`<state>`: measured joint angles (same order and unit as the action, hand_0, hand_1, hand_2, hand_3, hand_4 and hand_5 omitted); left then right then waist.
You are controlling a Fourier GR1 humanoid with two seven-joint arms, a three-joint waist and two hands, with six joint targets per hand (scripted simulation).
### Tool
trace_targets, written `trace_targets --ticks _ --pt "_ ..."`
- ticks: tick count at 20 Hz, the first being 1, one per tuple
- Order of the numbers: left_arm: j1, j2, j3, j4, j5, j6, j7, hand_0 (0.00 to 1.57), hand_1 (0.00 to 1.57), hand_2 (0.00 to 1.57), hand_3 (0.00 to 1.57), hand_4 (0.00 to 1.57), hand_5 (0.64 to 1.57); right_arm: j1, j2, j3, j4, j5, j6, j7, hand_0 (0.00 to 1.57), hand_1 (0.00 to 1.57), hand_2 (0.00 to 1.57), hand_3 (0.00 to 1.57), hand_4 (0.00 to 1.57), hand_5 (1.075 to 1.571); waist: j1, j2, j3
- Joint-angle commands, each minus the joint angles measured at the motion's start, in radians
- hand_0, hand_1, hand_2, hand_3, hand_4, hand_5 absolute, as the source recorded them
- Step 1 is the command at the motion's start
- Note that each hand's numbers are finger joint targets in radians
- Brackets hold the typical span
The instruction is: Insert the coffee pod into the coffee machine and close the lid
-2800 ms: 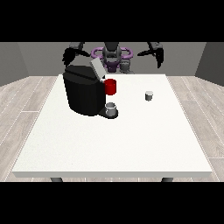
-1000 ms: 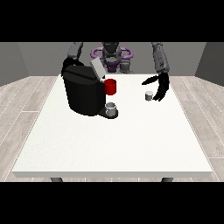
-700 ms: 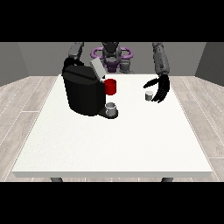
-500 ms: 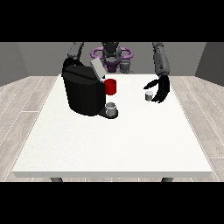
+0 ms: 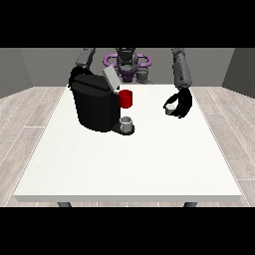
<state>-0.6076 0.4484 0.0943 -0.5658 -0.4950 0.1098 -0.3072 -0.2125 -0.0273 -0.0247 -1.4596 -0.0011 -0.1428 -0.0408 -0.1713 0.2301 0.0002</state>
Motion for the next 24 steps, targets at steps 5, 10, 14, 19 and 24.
trace_targets --ticks 5,10,14,19,24 --pt "-0.005 0.061 -0.027 0.073 -0.081 0.026 -0.073 0.97 0.97 1.05 0.79 0.32 1.571 -0.011 -0.011 -0.005 -0.033 -0.007 0.003 0.028 0.00 0.00 0.00 0.00 0.41 1.571 -0.004 0.031 -0.0007" --pt "-0.037 0.014 -0.039 0.063 -0.103 0.041 -0.066 1.27 1.27 1.40 1.36 0.51 1.571 -0.018 0.005 -0.026 -0.005 -0.029 -0.014 0.050 0.00 0.00 0.00 0.00 0.43 1.571 0.009 -0.021 -0.0004" --pt "-0.097 0.029 -0.039 0.025 -0.078 -0.065 -0.109 1.48 1.48 1.47 1.41 0.63 1.571 0.009 0.017 -0.007 0.031 -0.020 -0.010 0.031 0.00 0.00 0.00 0.00 0.50 1.571 0.007 -0.055 -0.0001" --pt "-0.168 0.046 -0.049 -0.018 -0.080 -0.169 -0.077 1.32 1.32 1.38 1.35 0.58 1.571 -0.012 0.001 -0.030 0.109 -0.020 -0.003 -0.013 0.00 0.00 0.00 0.00 0.51 1.571 0.035 -0.082 0.0002" --pt "-0.226 0.017 -0.054 -0.061 -0.086 -0.187 -0.043 1.23 1.23 1.32 1.29 0.57 1.571 -0.041 -0.028 -0.046 0.137 -0.055 0.036 -0.023 0.00 0.00 0.00 0.00 0.49 1.571 0.021 -0.094 0.0001"
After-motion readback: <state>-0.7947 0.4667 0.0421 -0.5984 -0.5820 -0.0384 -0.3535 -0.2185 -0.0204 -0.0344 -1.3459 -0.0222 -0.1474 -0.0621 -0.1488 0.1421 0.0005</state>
